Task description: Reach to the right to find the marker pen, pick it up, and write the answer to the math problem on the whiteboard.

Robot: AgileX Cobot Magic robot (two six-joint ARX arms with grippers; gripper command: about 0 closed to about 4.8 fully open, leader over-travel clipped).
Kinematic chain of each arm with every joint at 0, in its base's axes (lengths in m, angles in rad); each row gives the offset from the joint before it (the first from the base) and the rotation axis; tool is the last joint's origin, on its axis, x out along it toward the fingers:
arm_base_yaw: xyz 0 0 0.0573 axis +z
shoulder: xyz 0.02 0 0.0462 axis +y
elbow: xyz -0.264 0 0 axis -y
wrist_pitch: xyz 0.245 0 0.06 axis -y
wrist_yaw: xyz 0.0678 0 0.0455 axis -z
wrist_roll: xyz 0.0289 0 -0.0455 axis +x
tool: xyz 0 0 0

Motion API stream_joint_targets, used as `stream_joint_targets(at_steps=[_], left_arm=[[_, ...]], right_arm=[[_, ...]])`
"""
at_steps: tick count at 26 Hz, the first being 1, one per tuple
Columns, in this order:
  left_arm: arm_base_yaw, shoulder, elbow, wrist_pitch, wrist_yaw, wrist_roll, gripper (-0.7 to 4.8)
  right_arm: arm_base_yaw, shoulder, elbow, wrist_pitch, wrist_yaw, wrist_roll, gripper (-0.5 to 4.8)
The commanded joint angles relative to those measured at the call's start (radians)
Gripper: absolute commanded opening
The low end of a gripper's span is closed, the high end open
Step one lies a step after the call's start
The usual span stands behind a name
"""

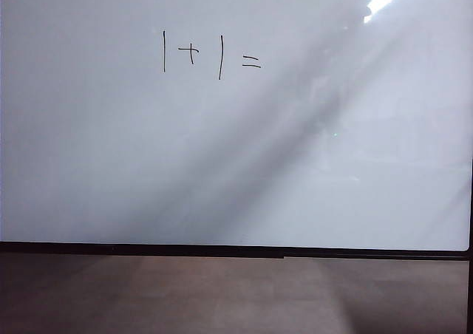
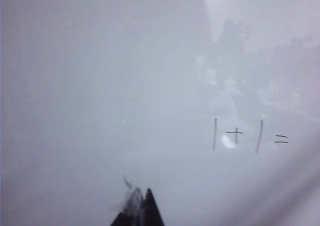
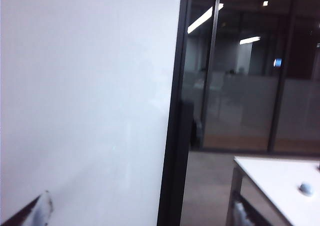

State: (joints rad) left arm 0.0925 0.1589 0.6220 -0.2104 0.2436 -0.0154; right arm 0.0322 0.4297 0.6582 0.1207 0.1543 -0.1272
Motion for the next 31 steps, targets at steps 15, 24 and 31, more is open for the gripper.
stream_joint_targets(at_steps=[15,24,31], left_arm=[[-0.381,0.449,0.266,-0.041,0.053,0.032,-0.06],[-0.709,0.748,0.267,0.163,-0.028,0.072,-0.06],[-0.789,1.065,0.271,0.483,0.031,0.146,-0.06]], right_arm=[[-0.282,0.418,-0.028,0.169,-0.261,0.206,4.79],[-0.311,0.736,-0.037,0.436,-0.292,0.102,4.79],[-0.315,0.966,-0.037,0.563,-0.338,0.053,4.79]])
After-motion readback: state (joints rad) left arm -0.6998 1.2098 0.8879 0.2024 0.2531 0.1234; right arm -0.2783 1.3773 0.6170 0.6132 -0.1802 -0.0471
